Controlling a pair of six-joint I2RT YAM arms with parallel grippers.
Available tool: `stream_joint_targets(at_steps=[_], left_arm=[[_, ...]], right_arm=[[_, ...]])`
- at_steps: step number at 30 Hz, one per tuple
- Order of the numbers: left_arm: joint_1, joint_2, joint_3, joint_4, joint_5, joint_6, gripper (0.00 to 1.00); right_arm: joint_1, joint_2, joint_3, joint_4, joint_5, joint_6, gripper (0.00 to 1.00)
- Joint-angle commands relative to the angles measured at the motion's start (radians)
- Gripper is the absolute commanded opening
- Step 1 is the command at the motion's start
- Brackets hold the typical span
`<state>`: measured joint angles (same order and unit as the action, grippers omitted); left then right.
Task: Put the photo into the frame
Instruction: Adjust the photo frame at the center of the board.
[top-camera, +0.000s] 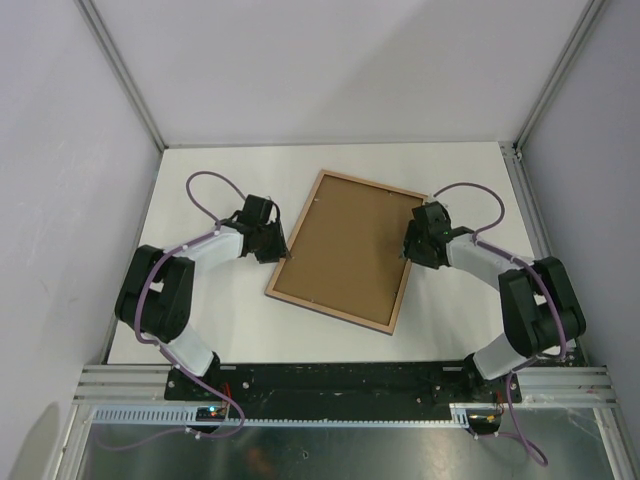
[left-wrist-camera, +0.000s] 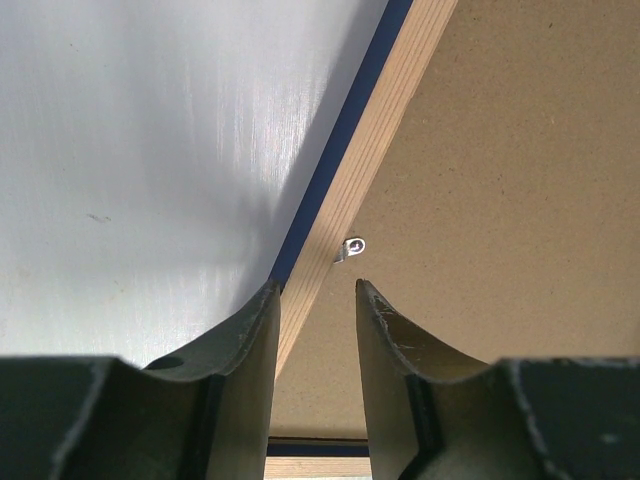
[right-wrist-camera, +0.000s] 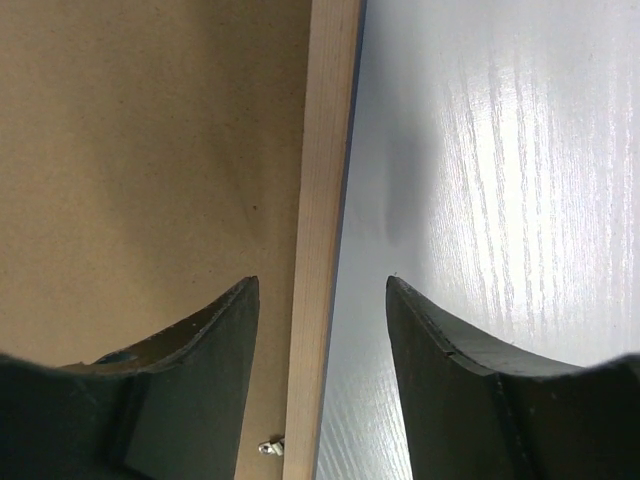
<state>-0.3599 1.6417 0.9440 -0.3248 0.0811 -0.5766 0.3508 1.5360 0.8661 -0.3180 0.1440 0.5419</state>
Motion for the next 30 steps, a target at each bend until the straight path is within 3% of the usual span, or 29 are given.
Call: stream_joint_targets(at_steps=[1,10,19,23,30], left_arm=[[-0.011,-0.045,0.008,0.006,0.014,0.001,0.40],[-0.011,-0.054,0.019,0.005,0.004,0.021,0.41],[-0.080,-0.118,0.075,-0.047,-0.086,0.075,0.55],[-0.216,-0.125,0.148,-0.106,-0.151,0.087,0.61],[-0.587,-0.023,0.294,-0.177,-0.281,-0.012,0.71]], right_arm=[[0.004,0.043,0.008,0.030,0.010,-0.003,0.56],[0.008,0.086,0.009,0.047,0.017,-0.006,0.40],[0.013,0.074,0.023,0.030,0.021,-0.012,0.02],[0.023,0.057,0.061,-0.018,0.030,-0.012,0.00],[0.037,0.037,0.139,-0.118,0.018,0.007,0.00]])
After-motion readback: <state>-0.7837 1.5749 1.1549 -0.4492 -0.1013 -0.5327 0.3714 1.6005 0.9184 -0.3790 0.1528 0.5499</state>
